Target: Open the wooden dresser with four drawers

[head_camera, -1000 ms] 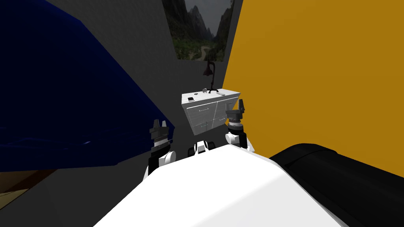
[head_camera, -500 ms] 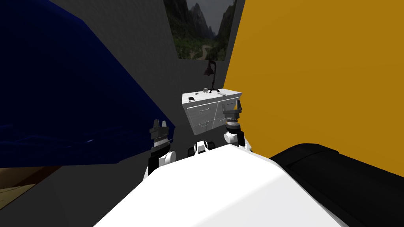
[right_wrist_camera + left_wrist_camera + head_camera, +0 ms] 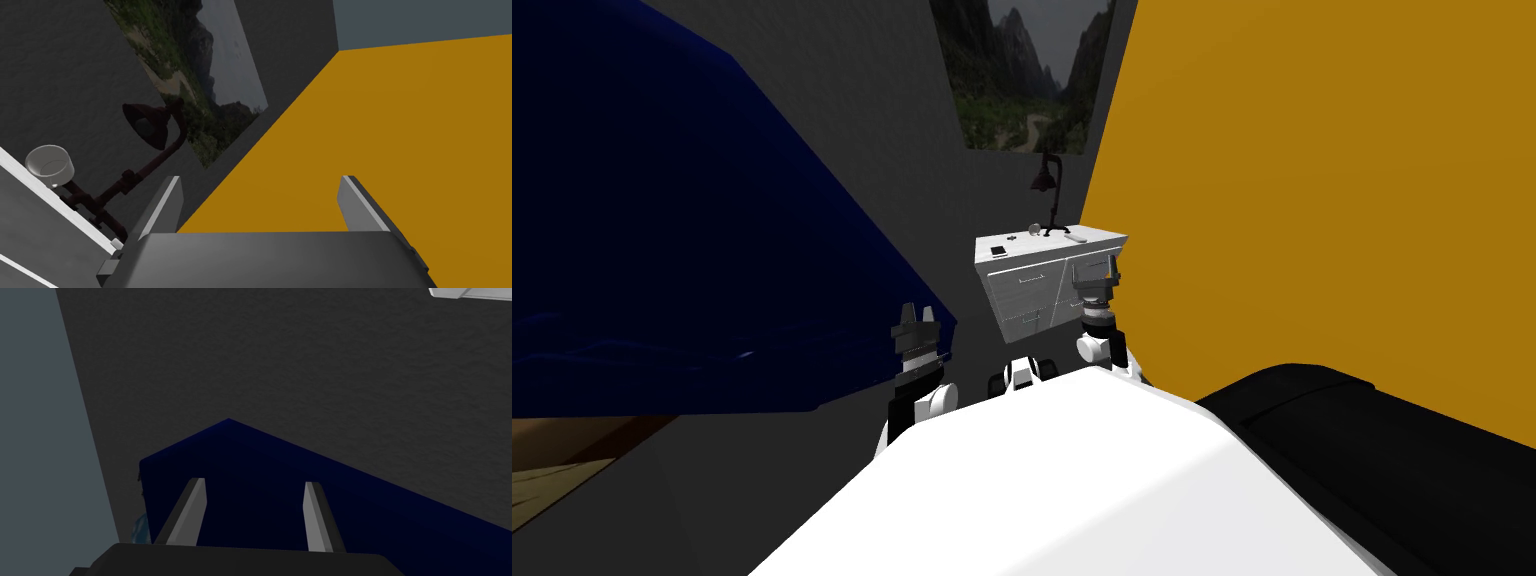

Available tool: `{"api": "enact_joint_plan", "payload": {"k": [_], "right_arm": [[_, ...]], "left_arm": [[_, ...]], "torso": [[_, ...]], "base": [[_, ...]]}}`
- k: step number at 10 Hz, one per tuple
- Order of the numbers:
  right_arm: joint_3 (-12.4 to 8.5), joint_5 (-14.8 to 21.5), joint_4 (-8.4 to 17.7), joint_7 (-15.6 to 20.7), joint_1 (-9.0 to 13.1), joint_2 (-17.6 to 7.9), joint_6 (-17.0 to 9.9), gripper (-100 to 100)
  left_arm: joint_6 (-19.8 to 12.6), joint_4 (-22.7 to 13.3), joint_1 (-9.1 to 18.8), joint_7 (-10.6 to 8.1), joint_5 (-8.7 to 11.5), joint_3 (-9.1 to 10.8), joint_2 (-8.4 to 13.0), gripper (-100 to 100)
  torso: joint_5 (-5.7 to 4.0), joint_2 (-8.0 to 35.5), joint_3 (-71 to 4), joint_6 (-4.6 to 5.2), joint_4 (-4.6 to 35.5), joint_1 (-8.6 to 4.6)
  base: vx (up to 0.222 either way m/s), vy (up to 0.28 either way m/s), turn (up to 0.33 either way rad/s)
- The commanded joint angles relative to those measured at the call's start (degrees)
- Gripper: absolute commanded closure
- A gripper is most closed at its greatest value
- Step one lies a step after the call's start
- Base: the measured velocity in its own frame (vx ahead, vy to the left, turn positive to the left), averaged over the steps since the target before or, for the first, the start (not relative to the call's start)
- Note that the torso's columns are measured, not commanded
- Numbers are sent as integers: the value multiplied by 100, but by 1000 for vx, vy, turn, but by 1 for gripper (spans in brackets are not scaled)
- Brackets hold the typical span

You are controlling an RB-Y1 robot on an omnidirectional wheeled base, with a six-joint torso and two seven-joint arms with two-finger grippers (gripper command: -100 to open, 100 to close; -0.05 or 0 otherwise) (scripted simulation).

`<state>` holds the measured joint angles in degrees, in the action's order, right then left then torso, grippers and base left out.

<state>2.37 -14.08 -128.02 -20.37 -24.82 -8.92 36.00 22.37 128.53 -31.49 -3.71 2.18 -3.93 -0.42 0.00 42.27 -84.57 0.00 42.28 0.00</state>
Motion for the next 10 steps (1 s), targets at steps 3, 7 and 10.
{"api": "enact_joint_plan", "payload": {"k": [3, 7, 10], "right_arm": [[223, -453, 255, -680, 211, -52, 51, -100], [417, -855, 469, -1269, 385, -80, 93, -100], [519, -1065, 585, -1738, 477, -94, 114, -100]], "left_arm": [[0, 0, 0, 0, 0, 0, 0, 0], [0, 0, 0, 0, 0, 0, 0, 0], [0, 0, 0, 0, 0, 0, 0, 0]], "torso": [[0, 1, 1, 1, 0, 0], [0, 1, 0, 1, 0, 0], [0, 1, 1, 0, 0, 0]], "base": [[7, -5, 34], [8, -4, 29], [8, -4, 28]]}}
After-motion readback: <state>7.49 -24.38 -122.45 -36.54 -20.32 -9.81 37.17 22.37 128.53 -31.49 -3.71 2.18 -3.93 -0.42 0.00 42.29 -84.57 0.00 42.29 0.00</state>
